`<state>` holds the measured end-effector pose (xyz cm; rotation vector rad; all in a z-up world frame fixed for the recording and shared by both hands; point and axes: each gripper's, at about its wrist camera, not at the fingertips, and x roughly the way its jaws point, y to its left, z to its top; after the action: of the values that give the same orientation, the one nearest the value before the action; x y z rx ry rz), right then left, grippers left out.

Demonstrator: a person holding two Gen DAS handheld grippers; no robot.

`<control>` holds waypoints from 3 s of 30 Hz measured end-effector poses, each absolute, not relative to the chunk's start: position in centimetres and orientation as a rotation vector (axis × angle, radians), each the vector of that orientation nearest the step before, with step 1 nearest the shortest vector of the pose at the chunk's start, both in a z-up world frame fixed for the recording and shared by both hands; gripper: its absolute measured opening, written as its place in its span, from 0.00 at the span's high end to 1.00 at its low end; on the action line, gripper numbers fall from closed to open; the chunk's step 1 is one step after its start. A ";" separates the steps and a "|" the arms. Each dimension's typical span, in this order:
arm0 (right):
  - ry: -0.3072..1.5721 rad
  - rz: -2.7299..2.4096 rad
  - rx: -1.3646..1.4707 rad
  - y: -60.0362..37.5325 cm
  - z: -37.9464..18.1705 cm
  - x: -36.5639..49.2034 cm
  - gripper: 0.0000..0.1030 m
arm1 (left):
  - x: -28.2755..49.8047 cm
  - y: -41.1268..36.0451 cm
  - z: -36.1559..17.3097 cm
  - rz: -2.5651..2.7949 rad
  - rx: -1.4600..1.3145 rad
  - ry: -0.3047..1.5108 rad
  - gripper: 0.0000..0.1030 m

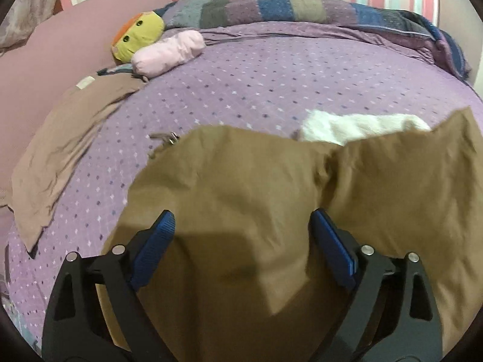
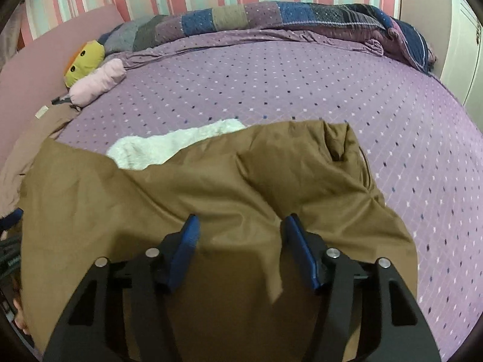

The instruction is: Fold large clothes

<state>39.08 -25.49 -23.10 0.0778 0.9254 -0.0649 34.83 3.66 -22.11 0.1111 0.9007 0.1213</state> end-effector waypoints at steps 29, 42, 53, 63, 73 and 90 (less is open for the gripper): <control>0.502 -0.215 0.363 -21.1 -16.3 42.1 0.03 | 40.9 0.1 -16.7 0.214 -0.150 0.740 0.04; 0.565 -0.319 0.111 -20.7 -22.4 46.4 0.03 | 46.8 -0.4 -23.6 0.381 0.047 0.750 0.04; 0.636 -0.107 0.004 -21.3 -24.1 49.6 0.03 | 48.7 1.7 -24.4 0.260 0.162 0.698 0.04; 0.707 0.017 0.030 -24.5 -26.2 52.0 0.03 | 51.6 4.6 -26.9 0.225 0.106 0.759 0.04; 0.792 0.153 0.171 -26.0 -28.9 55.2 0.03 | 54.1 5.6 -29.2 0.169 0.003 0.813 0.04; 0.858 0.305 0.361 -27.6 -30.9 56.3 0.02 | 55.6 5.7 -30.7 0.077 -0.041 0.912 0.03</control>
<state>56.35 -27.64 -30.95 0.3609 0.8580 0.3048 55.61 5.68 -30.71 -0.0411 0.9123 0.0775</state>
